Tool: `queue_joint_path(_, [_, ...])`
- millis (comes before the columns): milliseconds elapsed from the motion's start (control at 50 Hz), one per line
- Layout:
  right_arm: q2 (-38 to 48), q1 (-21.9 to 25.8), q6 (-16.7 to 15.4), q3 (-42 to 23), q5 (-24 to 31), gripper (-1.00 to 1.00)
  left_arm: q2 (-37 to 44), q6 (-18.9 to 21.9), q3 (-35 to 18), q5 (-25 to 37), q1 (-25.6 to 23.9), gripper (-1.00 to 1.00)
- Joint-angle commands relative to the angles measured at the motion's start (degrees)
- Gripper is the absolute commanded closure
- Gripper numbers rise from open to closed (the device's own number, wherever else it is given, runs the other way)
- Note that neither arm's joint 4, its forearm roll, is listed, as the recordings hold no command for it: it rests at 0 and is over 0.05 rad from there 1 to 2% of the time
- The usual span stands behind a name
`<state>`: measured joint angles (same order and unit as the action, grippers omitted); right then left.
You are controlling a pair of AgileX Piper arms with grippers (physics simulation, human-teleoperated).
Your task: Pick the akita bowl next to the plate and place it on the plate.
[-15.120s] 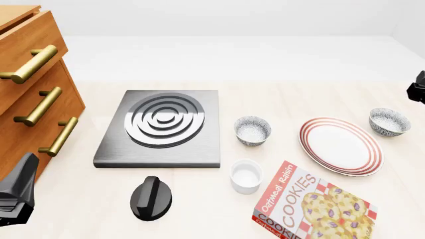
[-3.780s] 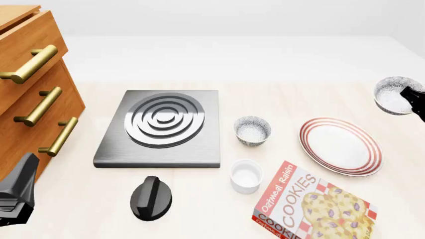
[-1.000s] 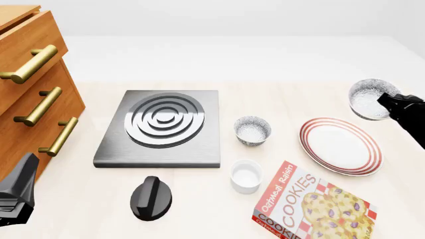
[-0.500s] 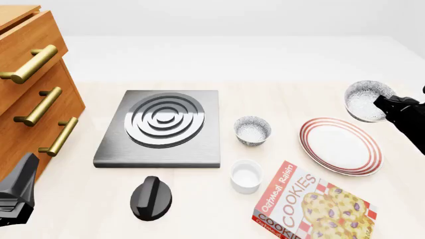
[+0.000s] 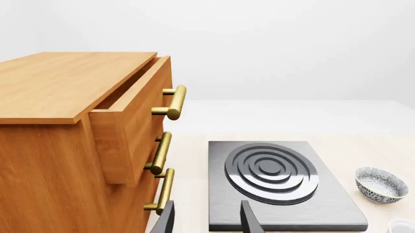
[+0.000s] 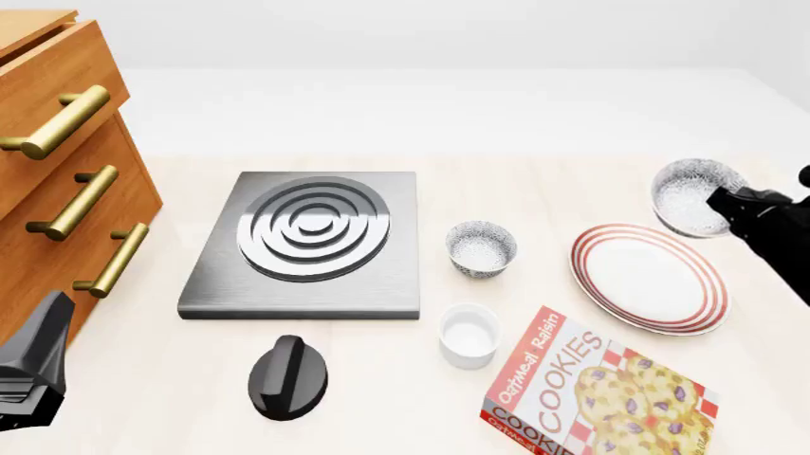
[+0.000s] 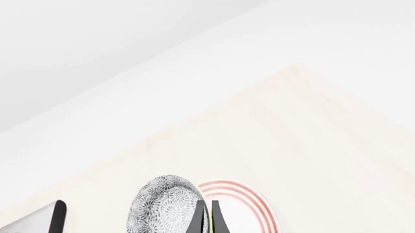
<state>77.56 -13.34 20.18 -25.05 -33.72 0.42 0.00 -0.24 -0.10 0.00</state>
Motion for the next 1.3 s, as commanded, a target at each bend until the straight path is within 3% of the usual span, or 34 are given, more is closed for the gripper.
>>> queue_joint_path(20, [0.26, 0.13, 0.25, 0.65, -1.03, 1.0, 0.0, 0.0, 0.0, 0.0, 0.0, -1.0])
queue_joint_path(1300, [6.25, 1.74, -0.46, 3.54, -6.58, 1.0, 0.0, 0.0, 0.0, 0.0, 0.0, -1.0])
